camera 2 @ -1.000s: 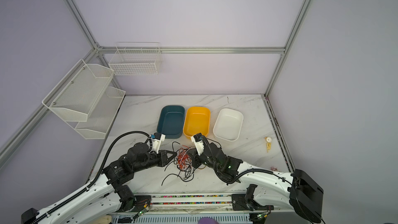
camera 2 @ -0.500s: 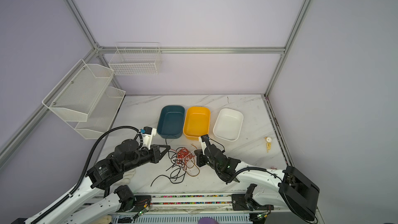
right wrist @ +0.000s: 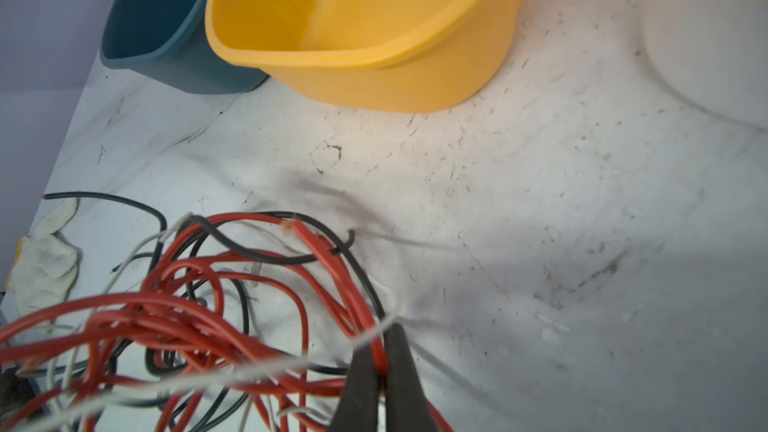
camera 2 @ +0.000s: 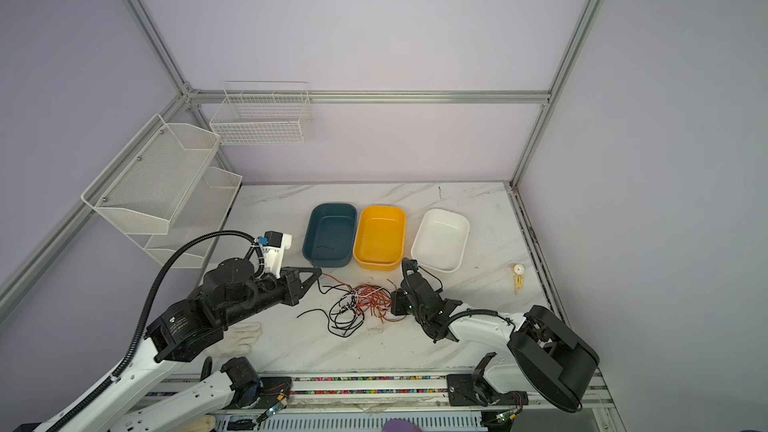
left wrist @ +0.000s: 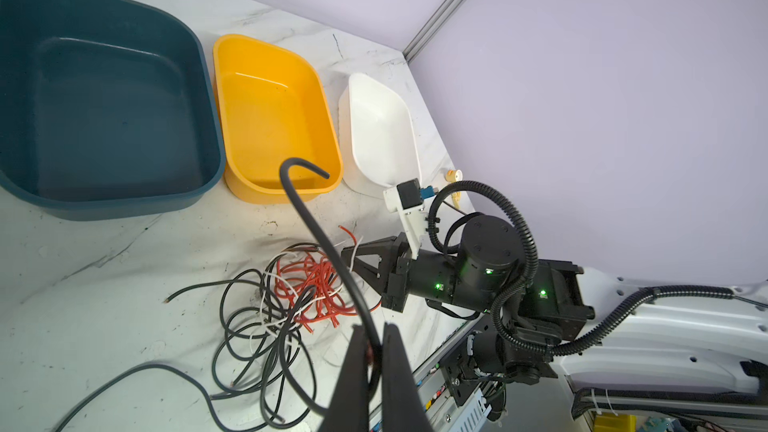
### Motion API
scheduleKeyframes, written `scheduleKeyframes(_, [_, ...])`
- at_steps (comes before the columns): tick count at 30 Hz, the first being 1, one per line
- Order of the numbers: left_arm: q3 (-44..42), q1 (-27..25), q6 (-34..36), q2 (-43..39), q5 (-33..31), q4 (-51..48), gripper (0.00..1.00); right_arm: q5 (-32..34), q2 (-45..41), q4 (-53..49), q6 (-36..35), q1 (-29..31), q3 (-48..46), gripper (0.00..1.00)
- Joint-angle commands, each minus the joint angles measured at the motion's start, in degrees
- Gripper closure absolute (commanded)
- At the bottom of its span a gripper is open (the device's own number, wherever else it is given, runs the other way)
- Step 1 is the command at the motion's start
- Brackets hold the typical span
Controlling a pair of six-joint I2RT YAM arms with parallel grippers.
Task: Untangle the cables
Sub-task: 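Draw the black wire toward the teal tub with the left gripper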
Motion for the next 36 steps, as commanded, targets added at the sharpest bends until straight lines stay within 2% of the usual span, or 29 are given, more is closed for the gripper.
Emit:
scheduleKeyframes(1, [12.6, -0.1, 3.7, 0.9, -2.1, -1.0, 1.0, 0.7, 0.1, -1.5, 1.6, -0.7, -0.2, 1.0])
scheduleKeyframes(3, [18.2, -0.1, 5.5, 1.6, -3.1, -2.9, 1.0, 0.5, 0.8, -1.5, 1.5, -0.7, 0.1, 1.0])
scheduleKeyframes(8, [25.1, -0.1, 6.7, 4.9, -0.7, -4.2, 1.0, 0.8, 1.8, -1.4, 1.3, -0.8, 0.5, 1.0])
scheduleKeyframes(14, [33.2, -0.1, 10.7, 6.9, -2.3, -7.0, 1.0, 0.5, 2.8, -1.1, 0.8, -0.8, 0.8, 1.0])
scheduleKeyframes(20, [33.8, -0.1, 11.0, 8.3, -0.4, -6.6, 1.0, -1.6, -0.4, -1.1, -2.7, -0.8, 1.8, 0.99])
scheduleKeyframes(27, [27.3, -0.1, 11.3, 10.8, 1.8, -4.7, 1.0, -1.7, -8.0, -7.8, -8.5, -0.8, 5.6, 0.55])
scheduleKeyframes(31, [24.8, -0.2, 11.0, 12.4, 2.5, -4.6, 0.99, -2.0, -9.9, -12.4, -12.1, -0.8, 8.0, 0.47])
scheduleKeyframes(36, [19.1, -0.1, 9.2, 13.6, 3.2, -2.5, 0.99, -4.1, -15.1, -13.2, -15.0, -0.7, 9.0, 0.4])
